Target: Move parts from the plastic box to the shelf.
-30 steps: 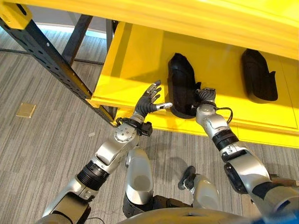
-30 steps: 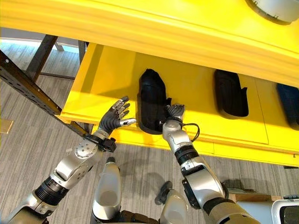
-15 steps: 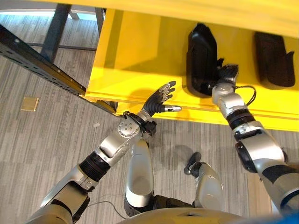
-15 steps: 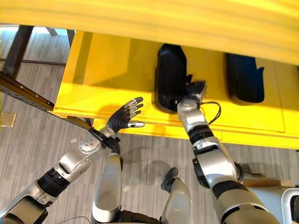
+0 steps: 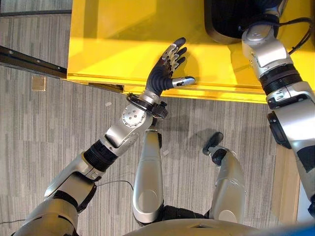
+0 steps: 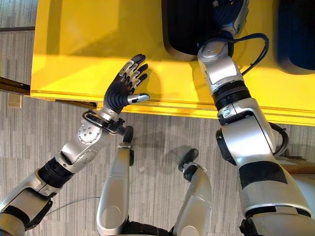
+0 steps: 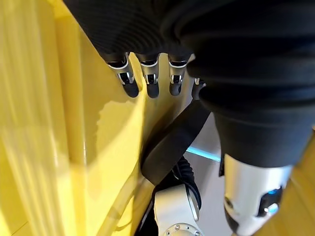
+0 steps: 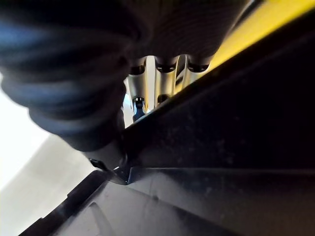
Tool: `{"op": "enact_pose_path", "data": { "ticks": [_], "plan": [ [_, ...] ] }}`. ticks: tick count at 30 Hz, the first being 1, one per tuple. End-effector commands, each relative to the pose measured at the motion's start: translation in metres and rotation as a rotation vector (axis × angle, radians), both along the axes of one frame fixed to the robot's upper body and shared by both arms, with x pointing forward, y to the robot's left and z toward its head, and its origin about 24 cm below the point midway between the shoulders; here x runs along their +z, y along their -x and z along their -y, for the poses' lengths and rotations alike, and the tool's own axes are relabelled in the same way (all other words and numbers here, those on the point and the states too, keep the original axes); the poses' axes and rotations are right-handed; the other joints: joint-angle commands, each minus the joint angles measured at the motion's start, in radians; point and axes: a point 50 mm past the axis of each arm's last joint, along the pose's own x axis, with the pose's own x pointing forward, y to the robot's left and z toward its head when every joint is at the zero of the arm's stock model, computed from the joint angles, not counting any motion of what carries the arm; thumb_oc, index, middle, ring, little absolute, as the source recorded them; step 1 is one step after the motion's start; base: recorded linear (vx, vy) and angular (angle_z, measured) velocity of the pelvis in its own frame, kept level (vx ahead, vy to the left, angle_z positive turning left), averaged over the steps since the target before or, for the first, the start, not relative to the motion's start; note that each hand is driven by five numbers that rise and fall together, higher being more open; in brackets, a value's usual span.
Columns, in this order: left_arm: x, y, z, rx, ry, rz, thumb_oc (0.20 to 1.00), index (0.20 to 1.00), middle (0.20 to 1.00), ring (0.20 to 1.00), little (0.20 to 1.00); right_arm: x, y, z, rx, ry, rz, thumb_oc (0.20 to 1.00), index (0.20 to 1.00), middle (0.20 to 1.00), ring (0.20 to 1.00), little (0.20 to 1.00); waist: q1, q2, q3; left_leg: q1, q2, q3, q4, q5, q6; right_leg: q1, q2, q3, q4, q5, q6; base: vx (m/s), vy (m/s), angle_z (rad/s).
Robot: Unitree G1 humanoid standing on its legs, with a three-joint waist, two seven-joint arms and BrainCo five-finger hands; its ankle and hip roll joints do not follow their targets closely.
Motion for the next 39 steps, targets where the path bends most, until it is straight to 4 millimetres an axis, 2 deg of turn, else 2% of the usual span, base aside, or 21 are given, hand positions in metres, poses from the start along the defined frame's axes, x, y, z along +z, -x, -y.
{"op": "enact_pose_path", "data": {
  "ticks": [1, 9, 11, 12, 13, 16, 17, 18, 19, 23, 27, 29, 30, 31, 32, 33, 39],
  "plan": [
    [0.026, 0.018, 0.016, -0.124, 0.064, 0.15, 1.0, 1.0, 1.0, 1.0, 1.0, 0.014, 0.006, 0.006, -0.061, 0.026, 0.066, 0.2, 0.2, 0.2, 0.2, 0.2, 0.026, 0.025, -0.043, -0.005, 0.014, 0.073, 0.007, -0.026, 0.044, -0.009, 0.005, -0.031, 0.067, -0.004, 0.075, -0.06, -0.012, 0.01],
    [0.022, 0.019, 0.02, -0.15, 0.049, 0.144, 1.0, 1.0, 1.0, 1.0, 1.0, 0.015, 0.006, 0.005, -0.09, 0.024, 0.067, 0.2, 0.2, 0.2, 0.2, 0.2, 0.026, 0.017, -0.043, -0.014, 0.017, 0.069, 0.011, -0.032, 0.045, -0.013, 0.007, -0.028, 0.06, -0.008, 0.069, -0.01, -0.005, 0.0],
    [0.02, 0.019, 0.02, -0.154, 0.048, 0.14, 1.0, 1.0, 1.0, 1.0, 1.0, 0.014, 0.006, 0.005, -0.102, 0.01, 0.073, 0.498, 0.498, 0.498, 0.498, 0.498, 0.024, 0.019, -0.043, -0.01, 0.019, 0.073, 0.011, -0.033, 0.044, -0.009, 0.005, -0.024, 0.052, -0.004, 0.071, -0.02, 0.003, 0.0],
    [0.02, 0.018, 0.019, -0.153, 0.051, 0.14, 1.0, 1.0, 1.0, 1.0, 1.0, 0.013, 0.006, 0.005, -0.105, 0.015, 0.064, 0.423, 0.423, 0.423, 0.423, 0.423, 0.023, 0.02, -0.043, -0.009, 0.019, 0.073, 0.011, -0.033, 0.043, -0.008, 0.005, -0.022, 0.05, -0.004, 0.071, -0.04, 0.013, -0.01],
    [0.021, 0.019, 0.02, -0.153, 0.055, 0.143, 1.0, 1.0, 1.0, 1.0, 1.0, 0.013, 0.006, 0.004, -0.111, 0.026, 0.055, 0.2, 0.2, 0.2, 0.2, 0.2, 0.022, 0.022, -0.043, -0.004, 0.019, 0.075, 0.007, -0.032, 0.042, -0.007, 0.005, -0.017, 0.046, -0.003, 0.071, 0.0, 0.0, 0.0],
    [0.021, 0.019, 0.019, -0.151, 0.055, 0.141, 1.0, 1.0, 1.0, 1.0, 1.0, 0.012, 0.005, 0.004, -0.112, 0.03, 0.038, 0.2, 0.2, 0.2, 0.2, 0.2, 0.02, 0.023, -0.043, 0.001, 0.02, 0.08, 0.004, -0.032, 0.04, -0.003, 0.003, -0.016, 0.039, -0.001, 0.071, -0.01, 0.003, -0.01],
    [0.022, 0.018, 0.019, -0.151, 0.054, 0.143, 1.0, 1.0, 1.0, 1.0, 1.0, 0.01, 0.005, 0.004, -0.113, 0.021, 0.035, 0.354, 0.354, 0.354, 0.354, 0.354, 0.019, 0.022, -0.043, 0.003, 0.02, 0.081, 0.002, -0.031, 0.039, -0.001, 0.003, -0.015, 0.036, 0.0, 0.072, 0.0, 0.0, 0.0],
    [0.022, 0.018, 0.019, -0.151, 0.054, 0.143, 1.0, 1.0, 1.0, 1.0, 1.0, 0.01, 0.005, 0.004, -0.113, 0.021, 0.035, 0.354, 0.354, 0.354, 0.354, 0.354, 0.019, 0.022, -0.043, 0.003, 0.02, 0.081, 0.002, -0.031, 0.039, -0.001, 0.003, -0.015, 0.036, 0.0, 0.072, 0.0, 0.0, 0.0],
    [0.022, 0.018, 0.019, -0.151, 0.053, 0.143, 1.0, 1.0, 1.0, 1.0, 1.0, 0.006, 0.004, 0.005, -0.124, 0.036, 0.03, 1.0, 1.0, 1.0, 1.0, 1.0, 0.017, 0.023, -0.043, 0.006, 0.021, 0.083, 0.0, -0.032, 0.039, 0.0, 0.002, -0.013, 0.034, 0.001, 0.073, 0.0, 0.0, 0.0],
    [0.021, 0.019, 0.019, -0.158, 0.05, 0.143, 1.0, 1.0, 1.0, 1.0, 1.0, 0.002, 0.004, 0.001, -0.116, 0.055, 0.048, 1.0, 1.0, 1.0, 1.0, 1.0, 0.012, 0.023, -0.043, 0.019, 0.024, 0.09, -0.008, -0.031, 0.039, 0.01, 0.002, -0.008, 0.019, 0.006, 0.076, -0.02, -0.01, -0.04],
    [0.018, 0.019, 0.018, -0.15, 0.061, 0.122, 1.0, 1.0, 1.0, 1.0, 1.0, 0.008, 0.014, -0.008, -0.097, 0.089, 0.215, 1.0, 1.0, 1.0, 1.0, 1.0, 0.005, 0.026, -0.043, 0.036, 0.021, 0.095, -0.017, -0.033, 0.04, 0.022, 0.004, 0.0, 0.002, 0.01, 0.082, -0.02, -0.016, -0.05],
    [0.013, 0.021, 0.018, -0.154, 0.055, 0.121, 1.0, 1.0, 1.0, 1.0, 1.0, 0.005, 0.019, -0.014, -0.029, 0.066, 0.257, 1.0, 1.0, 1.0, 1.0, 1.0, -0.003, 0.024, -0.043, 0.052, 0.022, 0.102, -0.022, -0.037, 0.041, 0.036, 0.006, 0.006, -0.011, 0.011, 0.085, -0.05, -0.028, -0.01],
    [0.015, 0.023, 0.019, -0.154, 0.047, 0.143, 1.0, 1.0, 1.0, 1.0, 1.0, 0.008, 0.024, -0.02, 0.006, 0.07, 0.303, 1.0, 1.0, 1.0, 1.0, 1.0, -0.009, 0.028, -0.043, 0.044, 0.022, 0.112, -0.042, -0.008, 0.05, 0.027, 0.009, 0.001, -0.036, 0.034, 0.074, -0.02, 0.018, -0.08],
    [0.012, 0.023, 0.019, -0.153, 0.047, 0.134, 1.0, 1.0, 1.0, 1.0, 1.0, 0.004, 0.024, -0.021, 0.013, 0.074, 0.297, 1.0, 1.0, 1.0, 1.0, 1.0, -0.01, 0.029, -0.043, 0.067, 0.019, 0.109, -0.038, -0.031, 0.041, 0.045, 0.008, 0.012, -0.028, 0.015, 0.087, -0.09, 0.08, -0.1],
    [0.015, 0.023, 0.02, -0.143, 0.059, 0.151, 1.0, 1.0, 1.0, 1.0, 1.0, 0.008, 0.03, -0.028, 0.034, 0.119, 0.344, 1.0, 1.0, 1.0, 1.0, 1.0, -0.02, 0.038, -0.043, 0.064, 0.017, 0.123, -0.056, -0.004, 0.05, 0.034, 0.007, 0.013, -0.048, 0.039, 0.075, -0.02, 0.111, -0.11],
    [0.016, 0.023, 0.02, -0.139, 0.078, 0.149, 1.0, 1.0, 1.0, 1.0, 1.0, 0.006, 0.032, -0.03, 0.038, 0.122, 0.35, 1.0, 1.0, 1.0, 1.0, 1.0, -0.027, 0.045, -0.043, 0.076, 0.014, 0.129, -0.062, -0.002, 0.049, 0.039, 0.004, 0.021, -0.052, 0.04, 0.076, -0.09, 0.124, -0.08],
    [0.019, 0.021, 0.017, -0.102, 0.116, 0.152, 1.0, 1.0, 1.0, 1.0, 1.0, 0.001, 0.034, -0.027, -0.006, 0.118, 0.351, 1.0, 1.0, 1.0, 1.0, 1.0, -0.038, 0.055, -0.043, 0.101, 0.013, 0.142, -0.073, 0.0, 0.044, 0.047, -0.003, 0.035, -0.054, 0.036, 0.074, -0.01, 0.042, -0.07]
  ]
}}
